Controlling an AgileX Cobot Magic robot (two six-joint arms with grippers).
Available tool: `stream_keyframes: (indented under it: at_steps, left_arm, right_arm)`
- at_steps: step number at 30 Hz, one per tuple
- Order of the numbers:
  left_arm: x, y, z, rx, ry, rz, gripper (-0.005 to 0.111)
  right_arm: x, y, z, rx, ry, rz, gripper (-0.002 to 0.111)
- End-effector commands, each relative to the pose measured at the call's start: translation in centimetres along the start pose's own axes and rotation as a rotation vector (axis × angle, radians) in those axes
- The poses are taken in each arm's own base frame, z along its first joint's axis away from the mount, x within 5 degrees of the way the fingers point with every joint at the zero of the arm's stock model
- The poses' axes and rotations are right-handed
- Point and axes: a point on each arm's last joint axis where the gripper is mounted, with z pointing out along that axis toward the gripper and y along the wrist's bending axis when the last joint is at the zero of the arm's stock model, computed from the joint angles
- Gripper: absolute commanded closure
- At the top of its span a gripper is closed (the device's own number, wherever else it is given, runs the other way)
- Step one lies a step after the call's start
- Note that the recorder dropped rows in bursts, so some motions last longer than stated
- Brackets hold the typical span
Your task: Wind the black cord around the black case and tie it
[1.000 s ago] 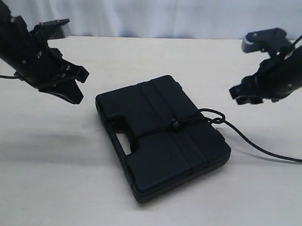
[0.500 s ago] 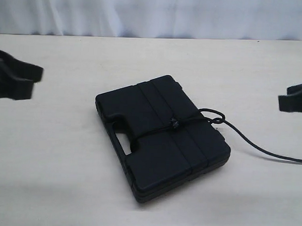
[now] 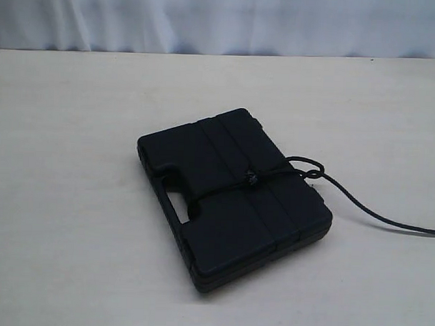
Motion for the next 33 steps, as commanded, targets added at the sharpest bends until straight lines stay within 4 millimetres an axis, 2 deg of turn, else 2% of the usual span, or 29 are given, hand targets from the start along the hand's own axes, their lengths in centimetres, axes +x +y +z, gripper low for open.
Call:
stream_keyframes:
  at_steps: [1, 3, 9, 13, 15, 16, 17, 20, 22, 26, 33]
  left_arm:
    - [-0.1, 0.1, -0.2, -0.003, -0.023, -0.013, 0.107]
    - [-0.1, 0.1, -0.2, -0.003, -0.023, -0.013, 0.107]
    - [0.7, 0.1, -0.4, -0.001, -0.020, 0.028, 0.107]
    - [3.0, -0.2, -1.8, 0.069, -0.031, 0.316, 0.107]
    - [4.6, -0.1, -2.6, 0.087, -0.004, 0.361, 0.107]
    - [4.6, -0.1, -2.9, 0.090, -0.011, 0.359, 0.107]
    - [5.5, -0.1, -3.3, 0.110, 0.075, 0.371, 0.107]
    - [7.7, 0.2, -4.0, 0.134, 0.318, 0.448, 0.107]
    - [8.4, 0.5, -4.3, 0.116, 0.413, 0.503, 0.107]
    - [8.5, 1.0, -4.3, 0.046, 0.442, 0.510, 0.107]
    - [8.5, 1.4, -4.4, -0.026, 0.461, 0.510, 0.107]
  right_arm:
    - [-0.4, -0.1, -0.5, 0.005, -0.046, 0.010, 0.104]
    - [-0.4, 0.2, -0.6, -0.024, -0.050, 0.019, 0.104]
    - [1.9, 0.6, -2.0, -0.108, -0.023, -0.028, 0.104]
    - [2.8, 1.2, -4.3, -0.214, -0.132, -0.261, 0.104]
    - [2.4, 1.2, -5.1, -0.219, -0.178, -0.287, 0.104]
    - [2.6, 1.0, -5.5, -0.215, -0.154, -0.282, 0.104]
    - [2.7, 0.9, -5.9, -0.211, -0.150, -0.274, 0.104]
    - [4.2, 0.7, -6.1, -0.219, 0.017, -0.294, 0.104]
    - [5.4, 0.5, -6.2, -0.216, 0.151, -0.310, 0.104]
    - [8.2, -0.1, -7.1, -0.196, 0.479, -0.360, 0.104]
    - [8.1, -0.2, -7.1, -0.172, 0.476, -0.335, 0.104]
